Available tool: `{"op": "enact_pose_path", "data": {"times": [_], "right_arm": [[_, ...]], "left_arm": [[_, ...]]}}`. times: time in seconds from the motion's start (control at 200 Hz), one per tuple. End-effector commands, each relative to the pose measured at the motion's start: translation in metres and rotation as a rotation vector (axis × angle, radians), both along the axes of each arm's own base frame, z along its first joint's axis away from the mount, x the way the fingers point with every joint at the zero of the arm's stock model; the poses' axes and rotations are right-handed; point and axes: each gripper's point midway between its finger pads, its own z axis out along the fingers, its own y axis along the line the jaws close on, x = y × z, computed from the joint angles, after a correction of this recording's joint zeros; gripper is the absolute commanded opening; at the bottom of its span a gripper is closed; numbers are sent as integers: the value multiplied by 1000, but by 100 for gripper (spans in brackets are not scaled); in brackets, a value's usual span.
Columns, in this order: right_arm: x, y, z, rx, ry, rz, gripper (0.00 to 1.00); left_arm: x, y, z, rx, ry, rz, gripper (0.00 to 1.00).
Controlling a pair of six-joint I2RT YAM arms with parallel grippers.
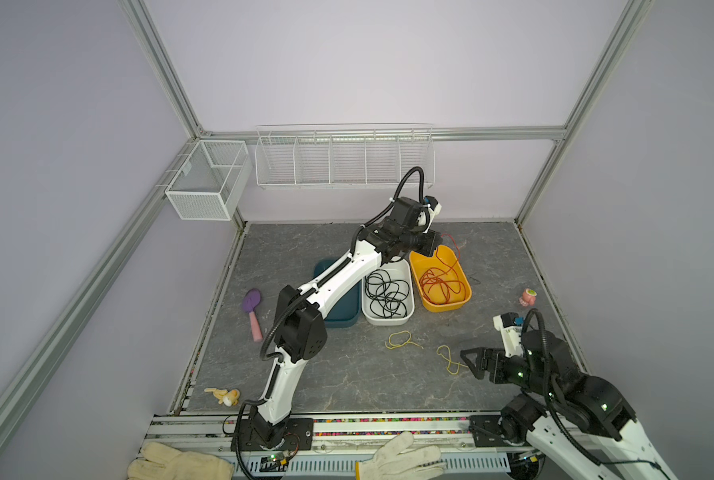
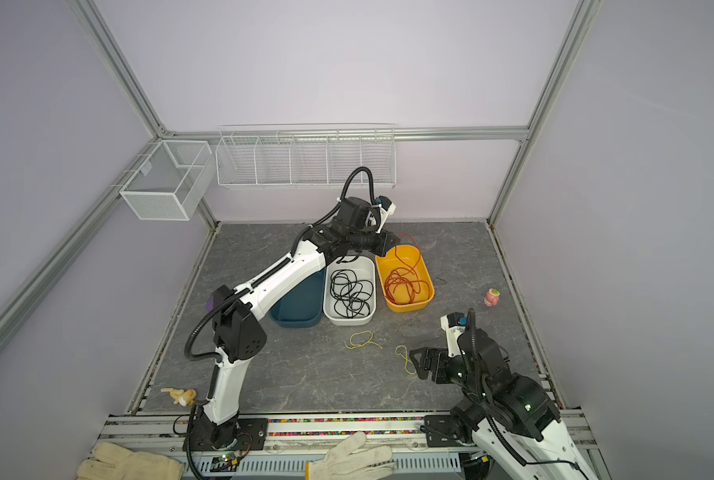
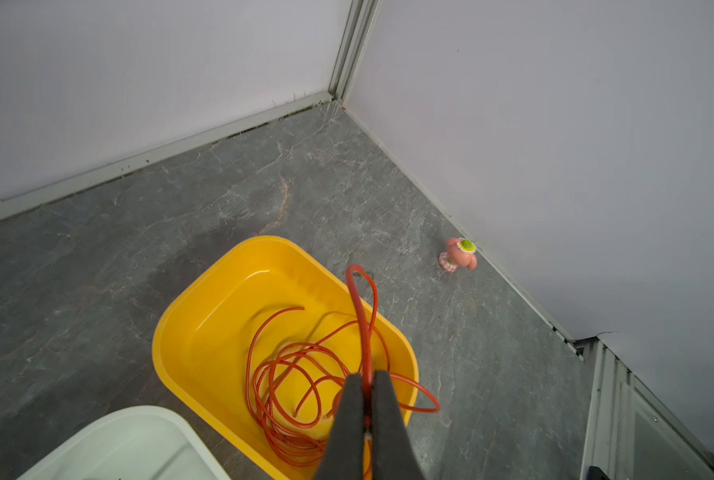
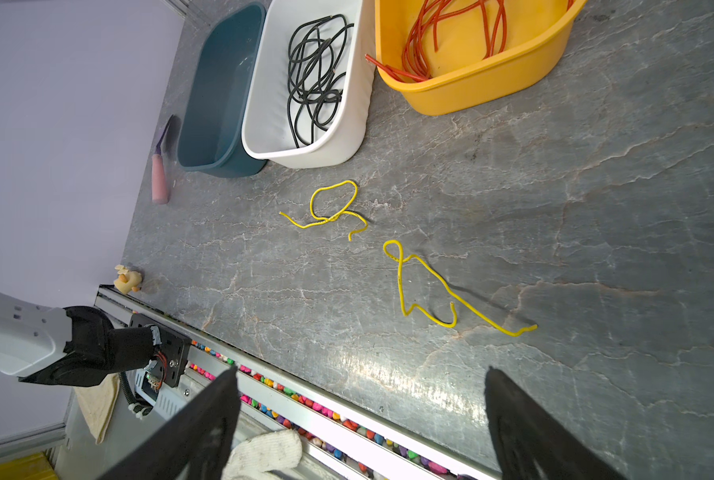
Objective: Untangle the cables
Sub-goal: 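Lift and carry the red wire with the left gripper over the yellow tub, then lower the red wire into the yellow tub and open the left gripper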
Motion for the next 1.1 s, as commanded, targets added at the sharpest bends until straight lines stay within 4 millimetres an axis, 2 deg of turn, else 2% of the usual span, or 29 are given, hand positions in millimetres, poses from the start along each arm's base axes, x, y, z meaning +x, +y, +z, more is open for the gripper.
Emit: {"op": "enact_pose_path", "data": {"times": [0.0,0.11,0.34,0.43,0.54,0.635,0.9,1.094], "right_arm": [[-4,-4,8,13,-7,-11,93],[-6,-5,9,18,-11,-15,93],[-10,-14,21,19,-19,-50,93],[-10,-18,19,-13,6,-69,93],[-11,-9,11,-24,71,-32,93],[-12,-2,4,-29,122,0,93],[-13,2,-9,-76,190,34,93],[-13,3,-13,-92,206,42,93]], "left_arm": [[12,-2,-9,-6,-18,27,0],[15,-3,-24,17,-8,40,0],[24,5,-72,135,38,88,0],[26,6,-88,167,63,96,0],[28,4,-108,201,101,91,0],[29,3,-118,222,116,90,0],[35,10,-142,289,135,111,0],[38,12,-140,301,122,123,0]]}}
